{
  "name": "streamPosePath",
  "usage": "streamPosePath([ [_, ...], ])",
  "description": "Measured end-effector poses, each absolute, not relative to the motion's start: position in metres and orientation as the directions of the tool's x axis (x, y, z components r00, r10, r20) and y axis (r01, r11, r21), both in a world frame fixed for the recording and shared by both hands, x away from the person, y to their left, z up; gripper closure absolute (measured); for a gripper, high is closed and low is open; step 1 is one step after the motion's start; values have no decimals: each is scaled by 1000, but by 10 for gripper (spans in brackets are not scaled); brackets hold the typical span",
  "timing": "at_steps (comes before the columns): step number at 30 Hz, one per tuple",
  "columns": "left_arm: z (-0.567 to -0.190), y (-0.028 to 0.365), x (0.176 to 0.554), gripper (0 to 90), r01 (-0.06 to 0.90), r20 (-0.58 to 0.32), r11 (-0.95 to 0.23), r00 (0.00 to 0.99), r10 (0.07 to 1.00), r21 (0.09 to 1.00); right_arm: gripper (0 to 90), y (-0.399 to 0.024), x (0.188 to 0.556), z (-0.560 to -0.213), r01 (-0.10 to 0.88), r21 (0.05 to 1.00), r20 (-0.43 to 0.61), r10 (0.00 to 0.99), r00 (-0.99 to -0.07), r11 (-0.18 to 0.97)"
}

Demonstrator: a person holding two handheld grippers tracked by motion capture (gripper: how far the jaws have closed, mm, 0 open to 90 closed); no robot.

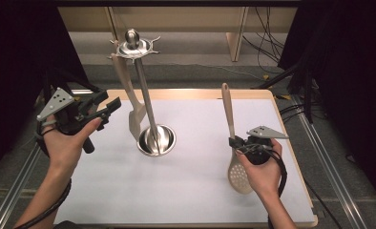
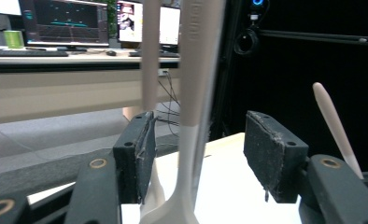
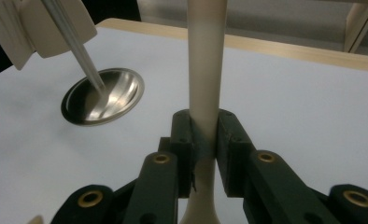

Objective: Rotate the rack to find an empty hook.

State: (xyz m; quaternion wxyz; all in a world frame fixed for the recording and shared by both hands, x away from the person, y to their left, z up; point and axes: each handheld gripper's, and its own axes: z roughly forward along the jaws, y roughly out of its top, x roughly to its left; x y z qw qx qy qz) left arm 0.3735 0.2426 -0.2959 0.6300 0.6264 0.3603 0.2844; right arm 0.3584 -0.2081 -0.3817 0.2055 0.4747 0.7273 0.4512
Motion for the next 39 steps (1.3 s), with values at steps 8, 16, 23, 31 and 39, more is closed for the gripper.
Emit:
streamPosePath([
  [8,-295,230,371,433,97,-105,57,620,778,994,792,-192,352,-373,459,873,106,854,-509,165],
  [16,-296,209,372,434,95,-92,38,670,737,995,791,-181,349,-370,427,882,78,832,-549,199],
  [23,-295,187,372,434,116,-104,31,703,704,993,792,-173,344,-367,415,889,84,821,-565,195],
  [31,-295,164,373,437,134,-113,19,739,665,991,792,-163,339,-363,416,889,93,815,-571,190],
  [39,-297,143,374,437,165,-145,26,762,632,986,791,-158,337,-361,386,899,74,799,-597,206],
])
